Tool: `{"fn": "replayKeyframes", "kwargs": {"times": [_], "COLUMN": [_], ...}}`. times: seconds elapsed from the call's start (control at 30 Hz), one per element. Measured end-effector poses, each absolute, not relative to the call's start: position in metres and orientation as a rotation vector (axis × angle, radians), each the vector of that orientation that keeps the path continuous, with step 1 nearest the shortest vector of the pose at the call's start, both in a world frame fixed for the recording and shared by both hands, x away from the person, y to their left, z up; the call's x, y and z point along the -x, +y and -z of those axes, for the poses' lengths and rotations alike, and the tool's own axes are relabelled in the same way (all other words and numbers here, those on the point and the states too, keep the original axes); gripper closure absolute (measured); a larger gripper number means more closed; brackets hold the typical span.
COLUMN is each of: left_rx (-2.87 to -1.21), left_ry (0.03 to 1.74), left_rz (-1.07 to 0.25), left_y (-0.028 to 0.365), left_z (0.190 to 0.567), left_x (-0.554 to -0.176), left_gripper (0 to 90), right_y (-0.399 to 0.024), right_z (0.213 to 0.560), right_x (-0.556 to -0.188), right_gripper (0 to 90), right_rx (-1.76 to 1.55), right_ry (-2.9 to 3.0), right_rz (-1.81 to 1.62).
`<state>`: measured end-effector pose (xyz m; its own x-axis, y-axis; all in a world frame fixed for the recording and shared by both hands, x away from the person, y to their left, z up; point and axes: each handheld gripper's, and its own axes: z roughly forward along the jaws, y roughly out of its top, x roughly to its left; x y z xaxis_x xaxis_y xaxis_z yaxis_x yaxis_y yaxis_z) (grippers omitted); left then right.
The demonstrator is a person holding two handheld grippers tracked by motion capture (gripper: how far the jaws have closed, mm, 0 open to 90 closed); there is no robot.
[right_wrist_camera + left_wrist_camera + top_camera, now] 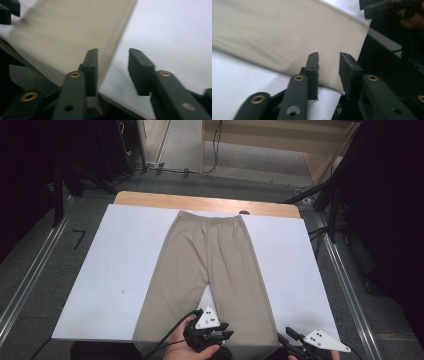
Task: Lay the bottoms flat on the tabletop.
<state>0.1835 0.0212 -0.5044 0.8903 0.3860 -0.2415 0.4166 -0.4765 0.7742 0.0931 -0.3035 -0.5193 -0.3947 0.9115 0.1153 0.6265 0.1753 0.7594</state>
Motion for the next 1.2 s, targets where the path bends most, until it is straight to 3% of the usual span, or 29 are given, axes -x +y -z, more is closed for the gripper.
{"fn": "replayKeyframes", "kwargs": {"times": [0.27, 0.6, 0.77, 1.0, 1.07, 1.2], "left_rx": [-2.022, -1.896, -1.846, -1.785, -1.769, -1.736], "left_ry": [0.577, 0.639, 0.675, 0.727, 0.738, 0.75], "left_rz": [0.001, -0.106, -0.147, -0.202, -0.218, -0.236], "left_y": [0.067, 0.139, 0.172, 0.217, 0.228, 0.252], "left_z": [0.483, 0.463, 0.455, 0.452, 0.452, 0.454], "left_x": [-0.191, -0.204, -0.21, -0.217, -0.219, -0.222], "left_gripper": [47.3, 32.5, 25.6, 12.5, 9.7, 0.0], "right_y": [-0.298, -0.304, -0.308, -0.313, -0.317, -0.325], "right_z": [0.502, 0.485, 0.477, 0.474, 0.474, 0.475], "right_x": [-0.106, -0.124, -0.137, -0.151, -0.155, -0.162], "right_gripper": [34.0, 24.0, 14.1, 6.7, 0.0, 0.0], "right_rx": [-1.405, -1.382, -1.375, -1.341, -1.332, -1.33], "right_ry": [2.061, 2.007, 1.998, 1.997, 1.994, 1.967], "right_rz": [-1.144, -1.177, -1.2, -1.243, -1.253, -1.267]}}
